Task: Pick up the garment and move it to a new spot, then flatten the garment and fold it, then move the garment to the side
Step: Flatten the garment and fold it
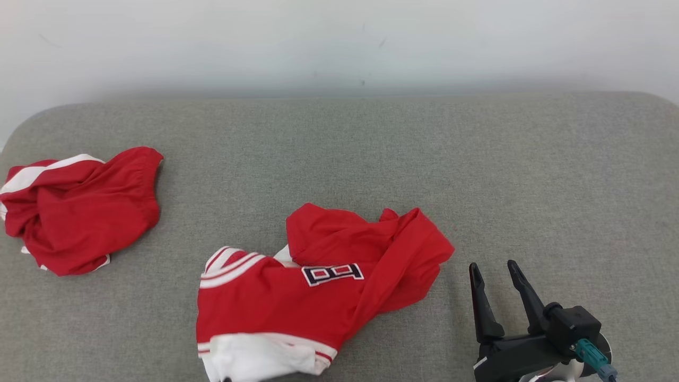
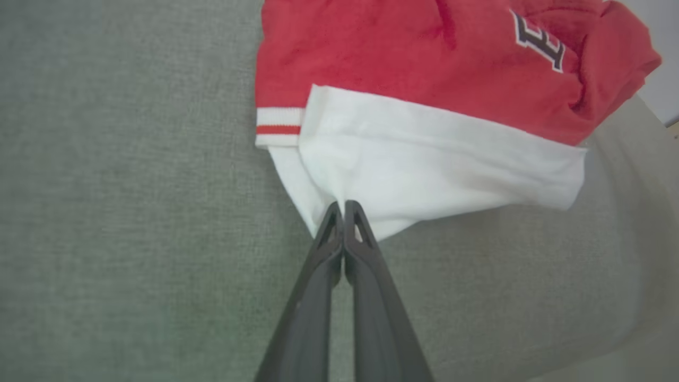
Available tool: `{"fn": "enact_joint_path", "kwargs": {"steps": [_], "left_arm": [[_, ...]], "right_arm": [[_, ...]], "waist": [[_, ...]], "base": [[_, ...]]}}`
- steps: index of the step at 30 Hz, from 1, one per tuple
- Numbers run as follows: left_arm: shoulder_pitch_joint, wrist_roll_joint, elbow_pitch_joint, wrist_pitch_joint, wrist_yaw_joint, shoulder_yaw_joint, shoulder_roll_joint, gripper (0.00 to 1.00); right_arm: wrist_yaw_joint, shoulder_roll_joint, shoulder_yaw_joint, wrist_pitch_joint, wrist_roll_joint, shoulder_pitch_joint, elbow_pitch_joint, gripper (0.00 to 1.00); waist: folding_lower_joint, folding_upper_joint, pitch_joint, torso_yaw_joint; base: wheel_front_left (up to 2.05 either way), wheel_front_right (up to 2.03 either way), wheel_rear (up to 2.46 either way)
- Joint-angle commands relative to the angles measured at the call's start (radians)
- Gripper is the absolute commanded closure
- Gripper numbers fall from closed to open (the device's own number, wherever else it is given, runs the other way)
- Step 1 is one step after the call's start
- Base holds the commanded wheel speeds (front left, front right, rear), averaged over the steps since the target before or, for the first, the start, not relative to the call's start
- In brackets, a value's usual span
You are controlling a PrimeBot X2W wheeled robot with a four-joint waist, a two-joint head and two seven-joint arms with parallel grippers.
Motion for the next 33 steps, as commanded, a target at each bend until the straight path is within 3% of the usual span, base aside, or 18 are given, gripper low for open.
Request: {"fn": "enact_joint_path", "kwargs": {"steps": [1,5,7,8,13,20,28,33], "left_arm": [[0.022,-0.012,0.014,0.001,-0.004,-0.009,-0.012,1.0],[0.033,-0.021,0.044,-0.009,-0.002,-0.003,-0.027,1.0],[0.027,-0.028,0.031,-0.029,-0.011,0.024,-0.037,0.03],[0.022,-0.025,0.02,-0.038,-0.01,0.041,-0.038,0.0],[0.007,0.032,-0.091,-0.056,0.023,0.135,-0.031,0.0],[-0.054,0.083,-0.121,-0.055,0.023,0.19,0.004,0.0],[-0.263,0.097,-0.064,0.097,-0.036,0.183,0.082,0.0],[-0.389,0.023,-0.011,0.262,-0.097,0.186,0.124,0.0]], "right_arm": [[-0.002,0.001,0.001,-0.001,-0.008,0.013,0.002,0.0],[-0.002,0.001,-0.005,-0.001,-0.009,0.016,0.002,0.0],[-0.002,0.001,-0.009,-0.001,-0.01,0.022,0.0,0.0],[-0.002,0.001,-0.012,-0.001,-0.011,0.024,0.0,0.0],[-0.002,0.001,-0.016,-0.001,-0.009,0.031,-0.002,0.0],[-0.002,0.001,-0.001,-0.001,-0.002,0.023,0.003,0.0],[-0.002,0.001,0.024,-0.001,0.017,-0.017,0.008,0.0],[-0.002,0.001,0.046,-0.001,0.055,-0.033,0.017,0.0]], "waist": [[0.0,0.0001,-0.005,0.001],[0.0,0.0001,-0.014,0.004],[0.0,0.0001,-0.019,0.007],[0.0,0.0001,-0.021,0.009],[0.0,0.0001,-0.028,0.014],[0.0,0.0001,-0.027,0.005],[0.0,0.0001,0.017,-0.055],[0.0,0.0001,0.043,-0.116]], "base": [[0.0,0.0,0.0],[0.0,0.0,0.0],[0.0,0.0,0.0],[0.0,0.0,0.0],[0.0,0.0,0.0],[0.0,0.0,0.0],[0.0,0.0,0.0],[0.0,0.0,0.0]]}}
